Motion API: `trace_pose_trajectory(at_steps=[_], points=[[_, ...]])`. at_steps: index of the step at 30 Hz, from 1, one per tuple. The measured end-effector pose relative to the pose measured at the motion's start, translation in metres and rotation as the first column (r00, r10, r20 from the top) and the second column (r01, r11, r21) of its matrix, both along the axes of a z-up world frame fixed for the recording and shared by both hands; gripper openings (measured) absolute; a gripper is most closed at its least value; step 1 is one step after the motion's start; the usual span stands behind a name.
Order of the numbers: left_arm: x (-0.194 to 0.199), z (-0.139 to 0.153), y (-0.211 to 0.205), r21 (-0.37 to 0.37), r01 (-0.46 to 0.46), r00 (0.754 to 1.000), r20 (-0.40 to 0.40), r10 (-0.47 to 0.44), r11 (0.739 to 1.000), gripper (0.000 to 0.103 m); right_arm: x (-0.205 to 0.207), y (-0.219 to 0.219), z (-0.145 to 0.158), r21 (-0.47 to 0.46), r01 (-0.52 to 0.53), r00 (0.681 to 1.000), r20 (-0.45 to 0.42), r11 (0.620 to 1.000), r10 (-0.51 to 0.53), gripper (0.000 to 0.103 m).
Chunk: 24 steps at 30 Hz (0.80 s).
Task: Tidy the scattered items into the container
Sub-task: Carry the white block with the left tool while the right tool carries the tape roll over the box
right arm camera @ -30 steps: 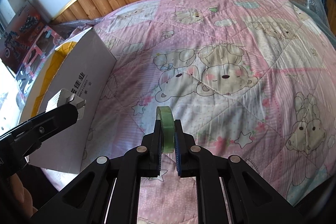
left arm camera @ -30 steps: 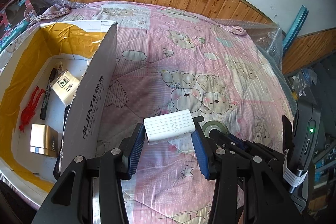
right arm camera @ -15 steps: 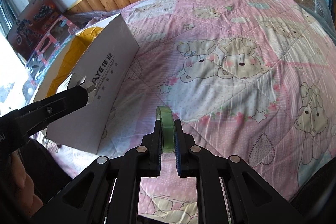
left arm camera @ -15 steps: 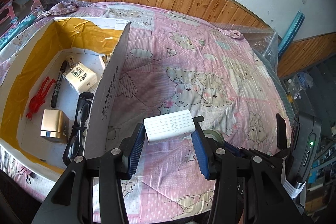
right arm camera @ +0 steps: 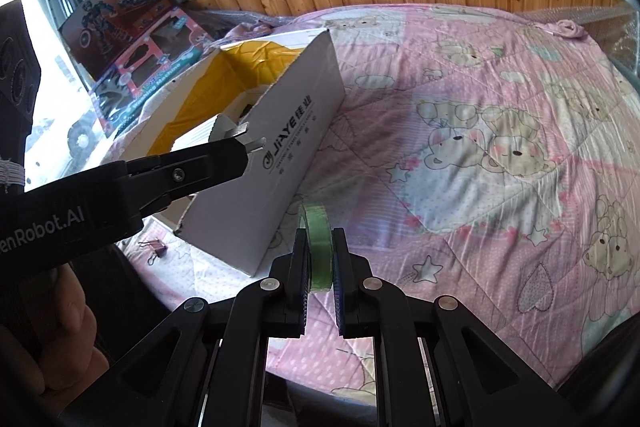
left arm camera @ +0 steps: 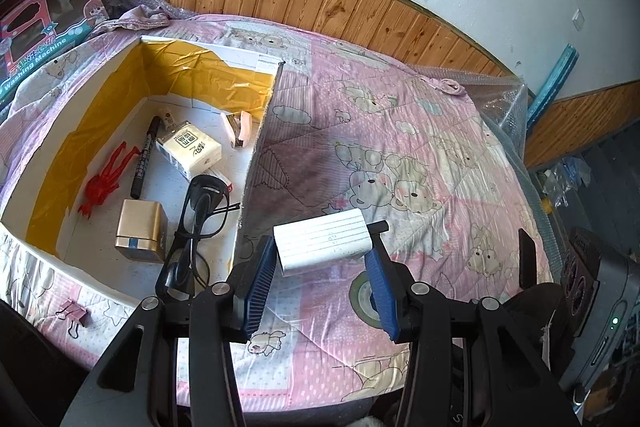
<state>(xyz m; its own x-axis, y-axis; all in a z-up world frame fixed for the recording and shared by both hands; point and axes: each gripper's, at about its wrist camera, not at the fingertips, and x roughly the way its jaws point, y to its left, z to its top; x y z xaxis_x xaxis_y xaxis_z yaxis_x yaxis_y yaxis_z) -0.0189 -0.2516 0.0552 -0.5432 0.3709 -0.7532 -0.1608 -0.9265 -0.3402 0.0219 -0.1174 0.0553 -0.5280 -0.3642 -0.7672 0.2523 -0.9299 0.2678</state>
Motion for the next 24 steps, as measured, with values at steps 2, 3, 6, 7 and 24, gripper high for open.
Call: trace_pose_trajectory(at_steps=[2,3,6,7,24], points=[[0.002,0.002,-0.007,0.004,-0.008,1.0,-0.006,0.008,1.0,0.047,0.002,-0.006,0.005,-0.003,-0.014,1.0,-0.007,1.0,0.014,0.011],[0.002,0.003,-0.01,0.007,-0.012,1.0,-0.007,0.012,1.0,0.047,0.003,-0.008,0.007,-0.006,-0.018,1.0,-0.01,1.0,0.018,0.011],[0.004,0.006,-0.019,0.008,-0.026,1.0,-0.013,0.026,1.0,0.047,0.004,-0.015,0.013,-0.013,-0.033,0.999,-0.019,0.999,0.033,0.011],[0.003,0.006,-0.022,0.012,-0.031,0.999,-0.012,0.032,0.999,0.047,0.003,-0.017,0.015,-0.017,-0.037,0.999,-0.022,0.999,0.037,0.011],[-0.008,0.02,-0.071,0.071,-0.108,0.993,-0.031,0.111,0.992,0.047,-0.01,-0.05,0.041,-0.04,-0.102,0.994,-0.055,0.994,0.099,0.011]])
